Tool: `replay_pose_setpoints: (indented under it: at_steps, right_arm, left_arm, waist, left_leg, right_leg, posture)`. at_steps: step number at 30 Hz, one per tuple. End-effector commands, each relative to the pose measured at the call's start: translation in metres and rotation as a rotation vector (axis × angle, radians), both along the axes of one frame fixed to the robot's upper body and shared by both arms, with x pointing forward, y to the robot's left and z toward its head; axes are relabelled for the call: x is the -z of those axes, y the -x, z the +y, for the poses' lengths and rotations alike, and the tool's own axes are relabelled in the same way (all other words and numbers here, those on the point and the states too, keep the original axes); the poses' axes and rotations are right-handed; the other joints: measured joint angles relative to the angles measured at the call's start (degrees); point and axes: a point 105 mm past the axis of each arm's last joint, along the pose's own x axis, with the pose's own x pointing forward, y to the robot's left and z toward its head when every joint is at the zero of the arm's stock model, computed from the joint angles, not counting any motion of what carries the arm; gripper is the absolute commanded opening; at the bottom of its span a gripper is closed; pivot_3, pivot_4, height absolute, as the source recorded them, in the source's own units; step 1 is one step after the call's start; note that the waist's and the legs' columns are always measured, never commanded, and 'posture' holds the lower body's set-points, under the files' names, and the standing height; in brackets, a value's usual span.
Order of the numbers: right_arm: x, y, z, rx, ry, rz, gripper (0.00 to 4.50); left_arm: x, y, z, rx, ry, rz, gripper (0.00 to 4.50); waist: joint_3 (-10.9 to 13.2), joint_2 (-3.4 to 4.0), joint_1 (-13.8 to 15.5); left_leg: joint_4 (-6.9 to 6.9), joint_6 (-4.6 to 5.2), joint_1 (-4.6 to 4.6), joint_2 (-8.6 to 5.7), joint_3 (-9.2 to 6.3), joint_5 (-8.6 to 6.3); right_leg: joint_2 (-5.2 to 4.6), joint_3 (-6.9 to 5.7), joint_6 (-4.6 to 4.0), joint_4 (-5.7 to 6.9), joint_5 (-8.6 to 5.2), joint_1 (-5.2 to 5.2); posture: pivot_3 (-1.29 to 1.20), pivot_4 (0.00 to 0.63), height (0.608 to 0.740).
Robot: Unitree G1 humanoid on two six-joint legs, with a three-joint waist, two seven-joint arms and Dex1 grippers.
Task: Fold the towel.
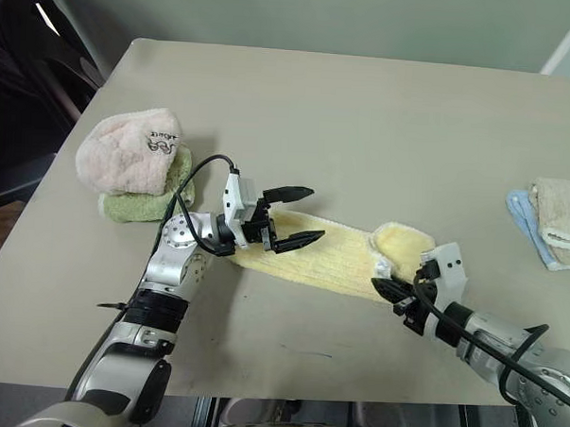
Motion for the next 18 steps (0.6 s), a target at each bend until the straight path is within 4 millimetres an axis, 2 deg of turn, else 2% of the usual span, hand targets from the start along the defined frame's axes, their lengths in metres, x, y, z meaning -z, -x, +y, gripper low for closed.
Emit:
replay_pose_setpoints:
  at_steps: [1, 6, 8, 9, 11, 14, 15, 16, 18]
  right_arm:
    - [-0.003, -0.001, 0.003, -0.017, -0.001, -0.029, 1.94]
    - [-0.013, 0.003, 0.005, -0.049, -0.019, -0.072, 3.60]
    - [-0.032, 0.004, 0.003, -0.046, -0.096, -0.115, 4.22]
    - [-0.043, 0.006, 0.001, -0.051, -0.160, -0.121, 4.49]
    - [-0.062, 0.013, -0.002, -0.072, -0.226, -0.140, 4.50]
    - [-0.076, 0.014, -0.010, -0.052, -0.210, -0.210, 4.50]
    - [-0.079, 0.014, -0.013, -0.043, -0.211, -0.226, 4.08]
    - [-0.082, 0.014, -0.015, -0.032, -0.215, -0.243, 3.90]
    - [-0.085, 0.013, -0.020, -0.013, -0.233, -0.271, 3.20]
  left_arm:
    - [-0.011, -0.002, 0.000, 0.001, 0.011, -0.043, 4.50]
    - [-0.014, -0.002, -0.002, 0.019, 0.020, -0.030, 4.50]
    - [-0.017, 0.001, -0.003, 0.043, 0.027, -0.016, 4.50]
    - [-0.019, 0.002, -0.003, 0.053, 0.040, -0.005, 4.33]
    - [-0.025, 0.004, -0.001, 0.077, 0.072, 0.024, 3.93]
    - [-0.031, 0.009, -0.001, 0.129, 0.090, 0.047, 2.91]
    - [-0.035, 0.010, -0.004, 0.143, 0.105, 0.050, 2.48]
    - [-0.039, 0.011, -0.007, 0.157, 0.120, 0.051, 2.14]
    - [-0.046, 0.014, -0.015, 0.201, 0.145, 0.055, 1.39]
  waist:
    - [0.0, 0.00, 0.0]
    - [0.0, 0.00, 0.0]
    - [0.0, 0.00, 0.0]
    - [0.0, 0.00, 0.0]
    - [0.0, 0.00, 0.0]
    - [0.0, -0.02, 0.0]
    - [0.0, -0.02, 0.1]
    - [0.0, -0.03, 0.1]
    - [0.0, -0.03, 0.1]
  left_leg:
    - [0.00, 0.00, 0.00, 0.00, 0.00, 0.01]
    - [-0.01, -0.05, 0.00, 0.00, 0.00, 0.06]
    - [0.00, -0.05, 0.00, 0.00, 0.00, 0.07]
    - [0.00, -0.05, 0.00, -0.01, 0.01, 0.07]
    - [0.00, -0.06, -0.03, -0.03, 0.03, 0.07]
    - [-0.03, -0.10, -0.01, -0.02, 0.05, 0.08]
    - [-0.05, -0.11, -0.02, -0.02, 0.04, 0.08]
    - [-0.05, -0.11, -0.01, -0.01, 0.04, 0.08]
    - [-0.04, -0.09, -0.02, -0.01, 0.03, 0.08]
  right_leg:
    - [0.00, 0.00, -0.01, 0.00, 0.01, 0.00]
    - [0.00, 0.00, -0.04, 0.00, 0.03, 0.00]
    - [0.00, 0.00, -0.04, 0.00, 0.04, 0.00]
    - [0.00, 0.00, -0.04, 0.00, 0.04, 0.00]
    - [-0.01, 0.01, -0.03, -0.01, 0.03, 0.00]
    - [0.00, 0.02, -0.03, -0.04, -0.02, 0.02]
    - [0.00, 0.02, -0.04, -0.04, -0.04, 0.02]
    - [0.00, 0.01, -0.04, -0.04, -0.05, 0.01]
    - [-0.01, 0.01, -0.05, -0.04, -0.05, 0.02]
  posture:
    - [0.00, 0.150, 0.733]
    - [0.00, 0.150, 0.733]
    - [0.00, 0.150, 0.733]
    - [0.00, 0.150, 0.733]
    - [0.00, 0.150, 0.733]
    - [0.00, 0.150, 0.733]
    - [0.00, 0.150, 0.733]
    - [0.00, 0.150, 0.733]
    - [0.00, 0.150, 0.733]
